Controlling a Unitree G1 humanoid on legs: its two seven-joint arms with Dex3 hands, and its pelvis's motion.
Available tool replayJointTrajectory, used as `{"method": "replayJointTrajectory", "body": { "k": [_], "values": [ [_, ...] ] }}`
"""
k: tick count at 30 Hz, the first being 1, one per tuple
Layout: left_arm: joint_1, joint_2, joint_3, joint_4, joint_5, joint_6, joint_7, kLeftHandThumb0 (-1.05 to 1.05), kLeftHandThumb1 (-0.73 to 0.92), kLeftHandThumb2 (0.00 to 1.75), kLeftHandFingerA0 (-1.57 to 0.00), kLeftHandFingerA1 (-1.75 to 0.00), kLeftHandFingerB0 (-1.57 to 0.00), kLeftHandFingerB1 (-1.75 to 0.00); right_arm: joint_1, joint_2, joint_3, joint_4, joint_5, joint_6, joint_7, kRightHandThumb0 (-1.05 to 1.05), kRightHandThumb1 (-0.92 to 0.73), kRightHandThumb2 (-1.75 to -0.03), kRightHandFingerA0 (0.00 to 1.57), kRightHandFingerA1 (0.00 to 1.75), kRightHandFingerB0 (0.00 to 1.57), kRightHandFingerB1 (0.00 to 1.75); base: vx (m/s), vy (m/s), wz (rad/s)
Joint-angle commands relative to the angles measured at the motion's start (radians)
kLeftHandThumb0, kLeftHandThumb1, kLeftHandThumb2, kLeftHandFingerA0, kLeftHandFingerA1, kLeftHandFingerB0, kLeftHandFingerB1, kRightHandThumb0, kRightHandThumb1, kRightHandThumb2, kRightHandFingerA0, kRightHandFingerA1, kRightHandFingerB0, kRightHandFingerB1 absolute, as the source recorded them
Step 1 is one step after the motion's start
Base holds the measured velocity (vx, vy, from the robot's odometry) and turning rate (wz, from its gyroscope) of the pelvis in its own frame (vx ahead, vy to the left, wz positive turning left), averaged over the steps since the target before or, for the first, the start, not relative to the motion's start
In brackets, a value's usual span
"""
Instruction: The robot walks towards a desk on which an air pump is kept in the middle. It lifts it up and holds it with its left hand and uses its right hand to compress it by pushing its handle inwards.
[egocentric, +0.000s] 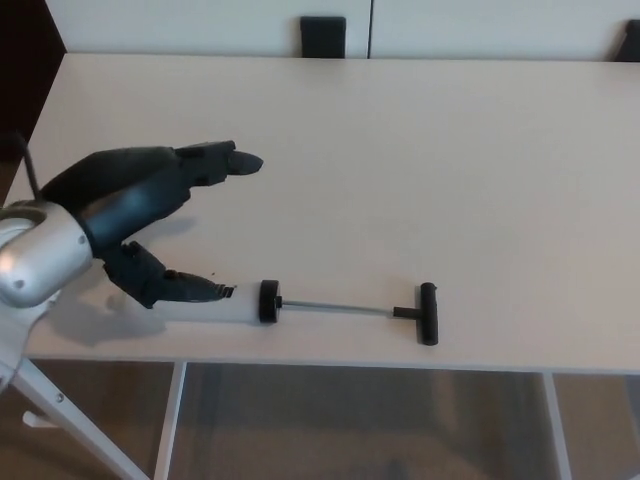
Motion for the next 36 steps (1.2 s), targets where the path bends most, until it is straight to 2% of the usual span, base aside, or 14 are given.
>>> {"method": "replayJointTrajectory", "body": {
  "k": [1,3,4,5,12,27,28,29,32,34,35,36],
  "values": [
    [-0.031,-0.033,-0.113,0.154,0.25,-0.092,0.116,-0.35,0.17,0.83,0.0,-0.49,0.0,-0.47,-0.011,-0.015,-0.001,-0.001,0.004,0.003,0.009,-0.65,-0.66,-1.01,0.39,0.55,0.24,0.46,0.0,0.0,0.0],
    [-0.028,-0.033,-0.123,0.161,0.262,-0.099,0.123,-0.35,0.17,0.83,0.0,-0.49,0.0,-0.47,-0.013,-0.015,-0.001,0.0,0.003,0.004,0.008,-0.65,-0.66,-1.01,0.39,0.55,0.24,0.46,0.0,0.0,0.0],
    [-0.018,-0.036,-0.142,0.169,0.274,-0.103,0.121,-0.68,0.46,0.54,-0.05,-0.25,-0.08,-0.25,-0.012,-0.016,0.0,-0.005,0.004,0.006,0.011,-0.64,-0.65,-1.01,0.38,0.56,0.22,0.46,0.0,0.0,0.0],
    [-0.011,-0.039,-0.156,0.174,0.279,-0.103,0.113,-0.61,0.35,0.78,0.0,-0.12,0.0,-0.15,-0.014,-0.016,0.0,-0.003,0.003,0.006,0.011,-0.62,-0.63,-1.01,0.39,0.57,0.21,0.46,0.0,0.0,0.0],
    [0.0,-0.042,-0.197,0.173,0.297,-0.086,0.066,-0.58,0.36,0.74,0.0,-0.06,0.0,-0.09,-0.017,-0.014,-0.002,0.003,0.005,0.003,0.011,-0.65,-0.65,-1.01,0.39,0.56,0.24,0.46,0.0,0.0,0.0],
    [-0.001,-0.091,-0.206,0.176,0.347,-0.064,0.03,-0.54,0.34,0.74,0.0,-0.16,0.0,-0.15,-0.023,-0.014,0.0,0.007,0.002,0.005,0.005,-0.64,-0.64,-1.01,0.4,0.56,0.22,0.46,0.0,0.0,0.0],
    [0.002,-0.097,-0.207,0.182,0.354,-0.071,0.039,-0.54,0.34,0.75,0.0,-0.21,0.0,-0.16,-0.022,-0.013,-0.001,0.006,0.004,0.005,0.007,-0.63,-0.64,-1.01,0.4,0.57,0.23,0.46,0.0,0.0,0.0],
    [0.004,-0.106,-0.21,0.188,0.362,-0.074,0.047,-0.59,0.38,0.74,-0.08,-0.24,-0.07,-0.12,-0.021,-0.012,-0.003,0.005,0.006,0.004,0.01,-0.63,-0.64,-1.01,0.4,0.57,0.22,0.46,0.0,0.0,0.0],
    [0.006,-0.119,-0.211,0.196,0.373,-0.076,0.052,-0.59,0.38,0.74,-0.08,-0.24,-0.07,-0.12,-0.021,-0.012,-0.004,0.005,0.008,0.002,0.014,-0.63,-0.64,-1.01,0.4,0.57,0.22,0.46,0.0,0.0,0.0],
    [0.008,-0.128,-0.206,0.2,0.375,-0.078,0.051,-0.6,0.39,0.71,-0.1,-0.3,-0.1,-0.13,-0.022,-0.013,-0.004,0.003,0.008,0.004,0.015,-0.62,-0.63,-1.01,0.39,0.57,0.21,0.46,0.0,0.0,0.0],
    [0.007,-0.133,-0.205,0.205,0.378,-0.081,0.055,-0.55,0.41,0.54,-0.12,-0.3,-0.09,-0.2,-0.024,-0.014,-0.003,0.001,0.007,0.008,0.014,-0.63,-0.64,-1.01,0.39,0.56,0.21,0.45,0.0,0.0,0.0],
    [0.006,-0.138,-0.203,0.209,0.381,-0.084,0.057,-0.55,0.41,0.54,-0.12,-0.3,-0.09,-0.2,-0.026,-0.015,-0.003,0.0,0.006,0.011,0.013,-0.63,-0.64,-1.01,0.39,0.56,0.21,0.45,0.0,0.0,0.0]
  ]
}}
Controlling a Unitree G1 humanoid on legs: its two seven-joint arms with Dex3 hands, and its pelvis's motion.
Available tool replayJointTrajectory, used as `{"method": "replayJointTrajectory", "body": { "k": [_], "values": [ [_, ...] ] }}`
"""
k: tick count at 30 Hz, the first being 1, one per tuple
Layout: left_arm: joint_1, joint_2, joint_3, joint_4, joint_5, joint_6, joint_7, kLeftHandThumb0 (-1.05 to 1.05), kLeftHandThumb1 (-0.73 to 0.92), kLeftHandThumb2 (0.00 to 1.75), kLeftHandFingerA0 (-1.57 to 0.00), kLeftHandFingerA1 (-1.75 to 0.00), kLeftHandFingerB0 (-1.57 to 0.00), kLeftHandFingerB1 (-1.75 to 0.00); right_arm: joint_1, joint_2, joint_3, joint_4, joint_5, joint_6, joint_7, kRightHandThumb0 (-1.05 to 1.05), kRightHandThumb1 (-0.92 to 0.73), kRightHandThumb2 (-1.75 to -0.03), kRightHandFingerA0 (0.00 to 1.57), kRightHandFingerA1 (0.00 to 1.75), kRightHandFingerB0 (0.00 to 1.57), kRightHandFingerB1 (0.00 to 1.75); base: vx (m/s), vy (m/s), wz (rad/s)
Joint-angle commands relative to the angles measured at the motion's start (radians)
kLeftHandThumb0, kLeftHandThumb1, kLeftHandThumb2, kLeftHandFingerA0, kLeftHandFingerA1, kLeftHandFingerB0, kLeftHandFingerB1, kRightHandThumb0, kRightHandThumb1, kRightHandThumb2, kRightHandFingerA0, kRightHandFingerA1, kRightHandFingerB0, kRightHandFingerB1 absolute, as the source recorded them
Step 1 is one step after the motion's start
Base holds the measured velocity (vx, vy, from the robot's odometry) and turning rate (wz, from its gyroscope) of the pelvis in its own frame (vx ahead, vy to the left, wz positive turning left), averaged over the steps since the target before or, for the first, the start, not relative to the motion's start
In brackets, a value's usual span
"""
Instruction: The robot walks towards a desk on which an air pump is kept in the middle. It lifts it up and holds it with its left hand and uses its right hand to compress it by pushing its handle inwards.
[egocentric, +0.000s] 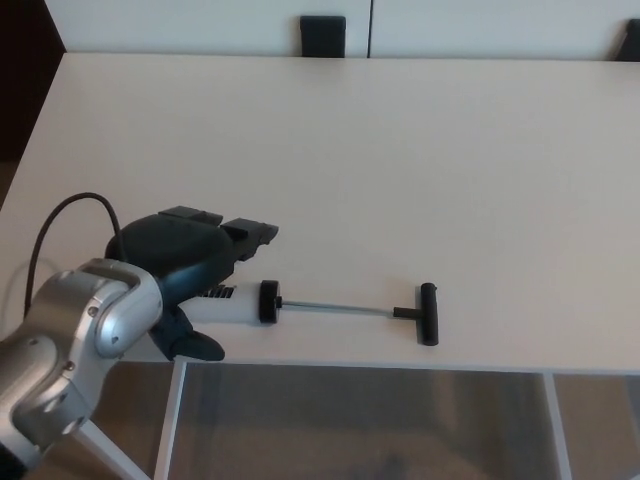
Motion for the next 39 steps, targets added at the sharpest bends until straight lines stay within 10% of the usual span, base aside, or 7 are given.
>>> {"method": "replayJointTrajectory", "body": {
  "k": [1,16,17,21,22,28,39],
  "values": [
    [0.012,-0.021,0.002,0.028,0.056,-0.041,0.018,-0.6,0.37,0.72,-0.08,-0.4,-0.08,-0.25,-0.008,-0.014,-0.005,-0.002,0.008,0.011,0.009,-0.63,-0.63,-1.01,0.4,0.57,0.22,0.46,0.0,0.0,0.0],
    [0.022,-0.037,0.005,0.071,0.116,-0.074,0.048,-0.32,0.25,0.85,-0.01,-0.49,0.0,-0.47,-0.013,-0.016,-0.009,0.002,0.013,0.007,0.024,-0.66,-0.63,-1.01,0.39,0.56,0.21,0.45,0.0,0.0,0.0],
    [0.021,-0.037,0.005,0.077,0.118,-0.078,0.051,-0.53,0.45,0.54,-0.2,-0.31,-0.16,-0.27,-0.015,-0.015,-0.009,0.002,0.013,0.009,0.024,-0.66,-0.63,-1.01,0.4,0.56,0.21,0.45,0.0,0.0,0.0],
    [0.019,-0.04,0.007,0.087,0.127,-0.088,0.057,-0.53,0.45,0.54,-0.21,-0.31,-0.17,-0.27,-0.018,-0.015,-0.012,0.001,0.017,0.009,0.027,-0.68,-0.64,-1.0,0.39,0.56,0.22,0.45,0.0,0.0,0.0],
    [0.021,-0.041,0.008,0.088,0.133,-0.09,0.062,-0.3,0.25,0.85,-0.06,-0.5,-0.05,-0.49,-0.017,-0.014,-0.013,0.0,0.019,0.008,0.032,-0.69,-0.65,-1.0,0.38,0.55,0.22,0.45,0.0,0.0,0.0],
    [0.014,-0.037,0.016,0.097,0.146,-0.105,0.071,-0.3,0.26,0.86,-0.07,-0.51,-0.07,-0.5,-0.02,-0.012,-0.016,0.0,0.023,0.005,0.033,-0.69,-0.65,-1.0,0.39,0.55,0.23,0.45,0.0,0.0,0.0],
    [-0.012,-0.025,-0.04,0.165,0.31,-0.114,0.157,-0.45,0.63,0.59,-0.72,-0.62,-0.76,-0.49,-0.019,-0.014,-0.01,-0.001,0.019,0.0,0.035,-0.65,-0.63,-1.01,0.39,0.56,0.21,0.45,0.0,0.0,0.0]
  ]
}}
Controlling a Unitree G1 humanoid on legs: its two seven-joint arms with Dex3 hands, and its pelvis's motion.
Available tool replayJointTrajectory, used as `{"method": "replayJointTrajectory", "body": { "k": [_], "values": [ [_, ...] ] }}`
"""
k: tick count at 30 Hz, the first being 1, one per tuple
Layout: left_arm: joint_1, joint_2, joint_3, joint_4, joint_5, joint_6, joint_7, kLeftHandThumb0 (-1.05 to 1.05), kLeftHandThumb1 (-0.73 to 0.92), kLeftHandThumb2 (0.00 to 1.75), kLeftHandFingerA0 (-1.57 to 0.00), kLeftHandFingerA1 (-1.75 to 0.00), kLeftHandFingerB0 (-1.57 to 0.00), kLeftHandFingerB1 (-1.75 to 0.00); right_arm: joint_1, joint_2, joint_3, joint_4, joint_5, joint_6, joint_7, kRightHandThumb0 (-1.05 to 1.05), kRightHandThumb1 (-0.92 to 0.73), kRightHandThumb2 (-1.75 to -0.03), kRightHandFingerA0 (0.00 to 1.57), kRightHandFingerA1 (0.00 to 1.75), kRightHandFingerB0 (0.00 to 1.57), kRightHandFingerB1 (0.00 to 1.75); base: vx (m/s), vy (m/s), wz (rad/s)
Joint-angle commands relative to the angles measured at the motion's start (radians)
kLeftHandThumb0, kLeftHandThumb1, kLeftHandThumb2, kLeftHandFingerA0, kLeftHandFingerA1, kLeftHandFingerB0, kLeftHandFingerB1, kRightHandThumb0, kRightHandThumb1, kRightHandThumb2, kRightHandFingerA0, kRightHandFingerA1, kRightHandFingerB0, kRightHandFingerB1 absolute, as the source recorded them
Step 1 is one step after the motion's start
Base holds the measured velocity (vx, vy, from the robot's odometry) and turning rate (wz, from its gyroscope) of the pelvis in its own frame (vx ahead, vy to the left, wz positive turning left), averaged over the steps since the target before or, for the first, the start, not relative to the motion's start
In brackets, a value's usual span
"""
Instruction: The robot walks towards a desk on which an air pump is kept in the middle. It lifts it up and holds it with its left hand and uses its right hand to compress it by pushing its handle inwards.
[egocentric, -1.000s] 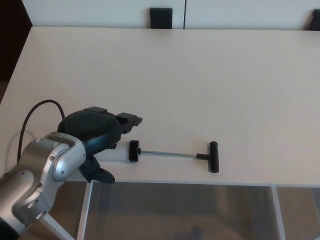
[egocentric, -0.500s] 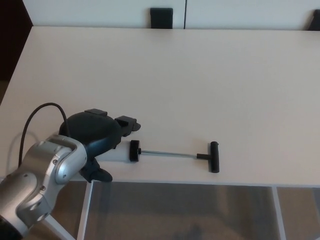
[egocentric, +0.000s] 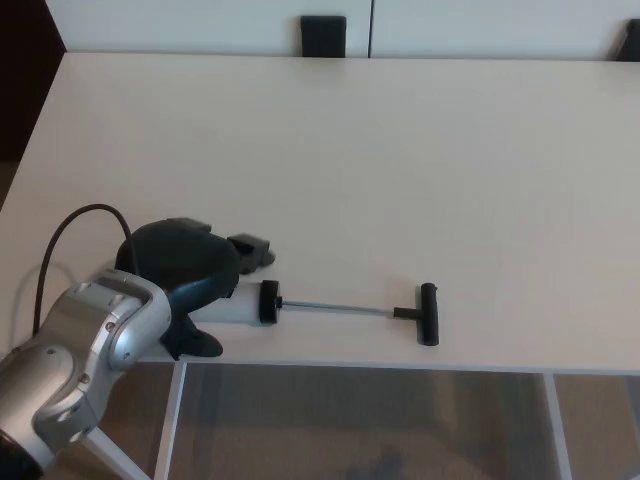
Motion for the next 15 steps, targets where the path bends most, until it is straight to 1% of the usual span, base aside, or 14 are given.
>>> {"method": "replayJointTrajectory", "body": {
  "k": [1,3,4,6,7,8,9,11,12,14,15],
  "values": [
    [-0.021,0.014,-0.045,0.071,0.165,-0.007,0.1,-0.46,0.62,0.57,-0.78,-0.89,-0.84,-0.52,-0.004,-0.013,-0.004,0.002,0.007,0.002,0.01,-0.67,-0.63,-1.01,0.38,0.56,0.2,0.44,0.0,0.0,0.0],
    [-0.024,0.007,-0.057,0.093,0.192,0.004,0.128,-0.46,0.62,0.57,-0.78,-0.89,-0.84,-0.52,-0.007,-0.012,-0.005,0.002,0.009,0.006,0.012,-0.67,-0.63,-1.01,0.38,0.56,0.2,0.44,0.0,0.0,0.0],
    [-0.03,-0.002,-0.069,0.118,0.214,0.017,0.145,-0.41,0.64,0.58,-0.81,-0.95,-0.78,-0.56,-0.007,-0.011,-0.007,0.0,0.012,0.006,0.014,-0.65,-0.63,-1.0,0.38,0.56,0.2,0.45,0.0,0.0,0.0],
    [-0.038,-0.013,-0.082,0.147,0.236,0.032,0.163,-0.41,0.64,0.58,-0.81,-0.95,-0.78,-0.56,-0.007,-0.011,-0.01,-0.004,0.015,0.004,0.016,-0.65,-0.63,-1.0,0.38,0.56,0.2,0.45,0.0,0.0,0.0],
    [-0.04,-0.024,-0.085,0.163,0.237,0.044,0.165,-0.45,0.54,0.6,-0.79,-1.3,-0.82,-0.59,-0.005,-0.011,-0.009,-0.008,0.015,0.003,0.014,-0.67,-0.65,-1.01,0.39,0.56,0.22,0.45,0.0,0.0,0.0],
    [-0.04,-0.032,-0.085,0.173,0.235,0.05,0.165,-0.45,0.54,0.6,-0.79,-1.3,-0.82,-0.59,-0.004,-0.011,-0.009,-0.009,0.014,0.002,0.013,-0.67,-0.65,-1.01,0.39,0.56,0.22,0.45,0.0,0.0,0.0],
    [-0.039,-0.041,-0.082,0.191,0.224,0.046,0.182,-0.42,0.54,0.59,-0.7,-1.58,-0.77,-0.82,-0.004,-0.011,-0.007,-0.011,0.011,0.001,0.011,-0.65,-0.64,-1.01,0.39,0.57,0.22,0.45,0.0,0.0,0.0],
    [-0.039,-0.052,-0.077,0.214,0.214,0.036,0.207,-0.42,0.54,0.59,-0.7,-1.58,-0.77,-0.82,-0.005,-0.013,-0.005,-0.012,0.009,0.0,0.01,-0.65,-0.64,-1.01,0.39,0.57,0.22,0.45,0.0,0.0,0.0],
    [-0.034,-0.058,-0.074,0.223,0.203,0.031,0.213,-0.36,0.54,0.56,-0.69,-1.54,-0.75,-0.75,-0.008,-0.012,-0.006,-0.011,0.009,0.001,0.01,-0.62,-0.61,-1.01,0.4,0.58,0.21,0.46,0.0,0.0,0.0],
    [-0.028,-0.066,-0.07,0.236,0.195,0.025,0.219,-0.36,0.54,0.56,-0.69,-1.54,-0.75,-0.75,-0.011,-0.012,-0.007,-0.009,0.011,0.002,0.009,-0.62,-0.61,-1.01,0.4,0.58,0.21,0.46,0.0,0.0,0.0],
    [-0.024,-0.069,-0.069,0.239,0.194,0.024,0.225,-0.36,0.58,0.6,-0.64,-1.53,-0.7,-0.85,-0.011,-0.012,-0.005,-0.01,0.009,0.001,0.009,-0.68,-0.73,-0.67,0.42,0.43,0.33,0.35,0.0,0.0,0.0]
  ]
}}
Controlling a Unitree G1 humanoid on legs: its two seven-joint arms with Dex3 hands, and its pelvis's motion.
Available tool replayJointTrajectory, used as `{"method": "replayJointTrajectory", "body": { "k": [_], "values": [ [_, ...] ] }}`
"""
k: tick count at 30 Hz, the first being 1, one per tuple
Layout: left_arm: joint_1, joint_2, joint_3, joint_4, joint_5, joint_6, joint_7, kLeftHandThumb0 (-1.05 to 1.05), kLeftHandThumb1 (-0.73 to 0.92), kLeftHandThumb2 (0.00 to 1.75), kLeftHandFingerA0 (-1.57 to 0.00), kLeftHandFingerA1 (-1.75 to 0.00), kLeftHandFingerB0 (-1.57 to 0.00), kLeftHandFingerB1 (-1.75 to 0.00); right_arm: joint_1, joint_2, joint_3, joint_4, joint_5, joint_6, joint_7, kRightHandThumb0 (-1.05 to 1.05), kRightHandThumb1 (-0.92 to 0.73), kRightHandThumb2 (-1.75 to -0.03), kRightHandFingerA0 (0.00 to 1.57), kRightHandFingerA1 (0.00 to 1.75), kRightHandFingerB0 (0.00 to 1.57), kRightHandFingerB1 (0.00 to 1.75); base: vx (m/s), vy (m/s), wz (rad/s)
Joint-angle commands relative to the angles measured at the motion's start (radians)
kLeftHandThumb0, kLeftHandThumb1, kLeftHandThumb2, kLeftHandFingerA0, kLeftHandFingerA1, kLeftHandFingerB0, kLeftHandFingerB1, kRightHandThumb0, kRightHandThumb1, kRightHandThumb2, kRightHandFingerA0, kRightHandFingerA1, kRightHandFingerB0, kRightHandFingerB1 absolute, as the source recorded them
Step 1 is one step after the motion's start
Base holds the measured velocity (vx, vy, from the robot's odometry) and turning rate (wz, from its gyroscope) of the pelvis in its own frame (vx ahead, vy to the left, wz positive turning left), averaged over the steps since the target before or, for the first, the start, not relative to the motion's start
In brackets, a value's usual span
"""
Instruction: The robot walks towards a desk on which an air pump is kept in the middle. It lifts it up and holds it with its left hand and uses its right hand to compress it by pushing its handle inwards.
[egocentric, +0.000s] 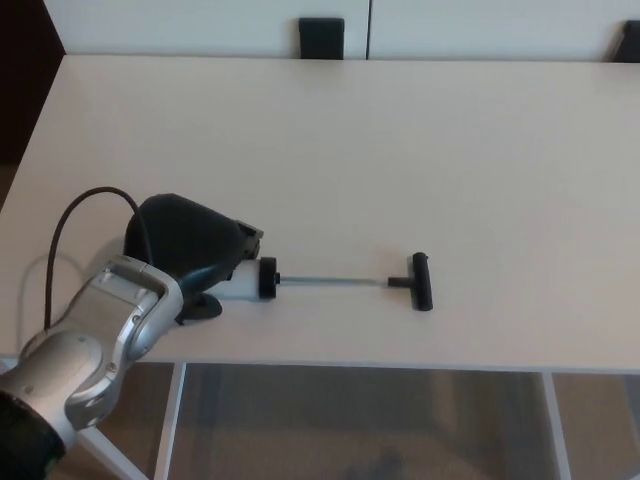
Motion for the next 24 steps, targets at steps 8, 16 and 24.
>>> {"method": "replayJointTrajectory", "body": {
  "k": [8,16,24],
  "values": [
    [0.061,-0.019,0.003,0.073,0.022,-0.017,0.064,-0.32,0.57,0.58,-0.73,-1.32,-0.77,-0.6,-0.012,-0.015,0.002,-0.015,0.0,0.007,0.001,-0.65,-0.8,-0.64,0.45,0.42,0.36,0.34,0.0,0.0,0.0],
    [0.066,-0.038,0.021,0.08,-0.002,-0.022,0.062,-0.24,0.57,0.56,-0.77,-0.97,-0.73,-0.56,-0.017,-0.016,0.004,-0.015,-0.001,0.008,0.0,-0.64,-0.79,-0.64,0.46,0.42,0.36,0.35,0.0,0.0,0.0],
    [0.115,-0.076,0.117,0.112,-0.101,-0.13,0.274,-0.09,0.62,0.57,-0.52,-1.75,-0.37,-1.49,-0.027,-0.015,0.004,-0.018,-0.001,0.007,-0.001,-0.65,-0.79,-0.64,0.47,0.42,0.37,0.35,0.0,0.0,0.0]
  ]
}}
